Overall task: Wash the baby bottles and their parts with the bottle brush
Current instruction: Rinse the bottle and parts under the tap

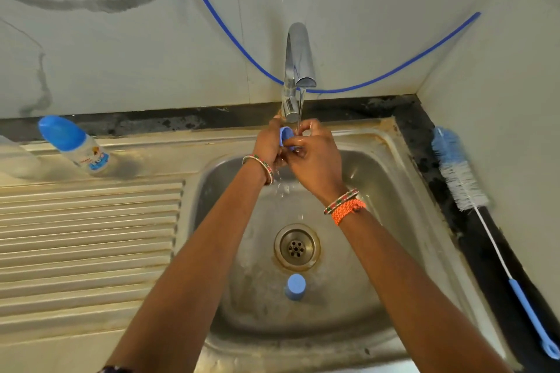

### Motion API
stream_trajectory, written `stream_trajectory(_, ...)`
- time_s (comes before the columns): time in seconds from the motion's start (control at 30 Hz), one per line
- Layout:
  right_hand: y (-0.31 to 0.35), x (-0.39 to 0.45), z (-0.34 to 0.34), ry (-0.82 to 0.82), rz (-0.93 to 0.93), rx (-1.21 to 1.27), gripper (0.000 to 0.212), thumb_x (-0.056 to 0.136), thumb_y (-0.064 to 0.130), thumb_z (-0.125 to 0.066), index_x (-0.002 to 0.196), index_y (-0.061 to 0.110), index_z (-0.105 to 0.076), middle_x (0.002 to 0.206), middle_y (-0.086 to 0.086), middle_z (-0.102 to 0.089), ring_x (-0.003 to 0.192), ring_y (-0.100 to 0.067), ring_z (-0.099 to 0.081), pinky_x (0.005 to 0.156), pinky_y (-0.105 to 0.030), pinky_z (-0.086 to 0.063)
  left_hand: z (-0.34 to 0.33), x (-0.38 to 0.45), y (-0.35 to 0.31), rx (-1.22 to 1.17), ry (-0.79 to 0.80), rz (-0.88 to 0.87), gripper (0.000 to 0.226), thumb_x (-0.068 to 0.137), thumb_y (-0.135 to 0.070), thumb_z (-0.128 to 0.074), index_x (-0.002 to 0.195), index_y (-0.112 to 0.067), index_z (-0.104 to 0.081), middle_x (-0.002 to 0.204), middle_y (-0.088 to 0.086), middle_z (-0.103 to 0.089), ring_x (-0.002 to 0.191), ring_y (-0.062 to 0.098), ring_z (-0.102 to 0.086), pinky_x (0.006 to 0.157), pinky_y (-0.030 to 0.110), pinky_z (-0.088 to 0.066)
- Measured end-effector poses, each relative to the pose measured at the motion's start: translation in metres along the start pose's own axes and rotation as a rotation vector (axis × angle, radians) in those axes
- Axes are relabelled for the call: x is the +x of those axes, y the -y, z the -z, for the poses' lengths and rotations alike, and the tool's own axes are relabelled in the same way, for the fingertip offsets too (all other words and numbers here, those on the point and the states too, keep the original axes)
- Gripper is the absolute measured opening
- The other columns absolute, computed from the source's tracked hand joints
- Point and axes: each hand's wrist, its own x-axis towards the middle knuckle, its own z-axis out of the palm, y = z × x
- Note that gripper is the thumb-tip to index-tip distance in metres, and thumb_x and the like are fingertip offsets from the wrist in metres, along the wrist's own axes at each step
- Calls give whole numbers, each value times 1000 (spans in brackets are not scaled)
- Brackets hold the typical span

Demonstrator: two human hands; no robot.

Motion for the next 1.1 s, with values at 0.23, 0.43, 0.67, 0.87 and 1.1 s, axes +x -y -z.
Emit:
stream_trajectory(0.23, -13, 4, 35, 316, 306, -664, 57, 89, 19, -53, 140, 41, -38, 91, -5, -45, 89, -24, -54, 61, -33, -39, 3, 1, -13, 1, -11, 97, 37, 99, -37, -37, 82, -6, -50, 69, 13, -59, 62, 23, -59, 63, 40, -52)
stream_trajectory(0.43, 7, -25, 20, 288, -52, -290, 59, 83, 15, -56, 138, 30, -42, 92, -5, -58, 79, -23, -59, 61, -32, -42, -14, 7, -15, -43, 31, -32, 66, 99, -25, -32, 43, -4, -60, 44, 14, -55, 53, 29, -56, 93, 55, -45)
stream_trajectory(0.67, -2, -19, 39, 390, 0, -215, 51, 87, 17, -53, 132, 40, -49, 70, 10, -44, 60, -10, -43, 55, -26, -35, -12, -3, -16, 51, 62, 17, 44, 98, -17, -27, 60, -2, -44, 42, 10, -51, 42, 21, -54, 49, 29, -49)
stream_trajectory(0.87, 1, -18, 28, 190, 33, -527, 31, 97, 34, -43, 124, 22, -55, 96, -4, -59, 87, -27, -61, 62, -30, -34, -11, -7, -19, 162, 145, 150, 35, 93, -25, -27, 63, -12, -40, 65, 8, -42, 57, 16, -44, 54, 25, -41)
stream_trajectory(1.1, -2, -4, 16, 17, -234, 33, 29, 90, 28, -58, 63, 20, -62, 59, 4, -54, 56, -13, -49, 55, -28, -35, 7, -21, 5, 227, 396, 106, 29, 97, -40, -44, 101, -16, -59, 85, 4, -63, 73, 16, -62, 69, 34, -53)
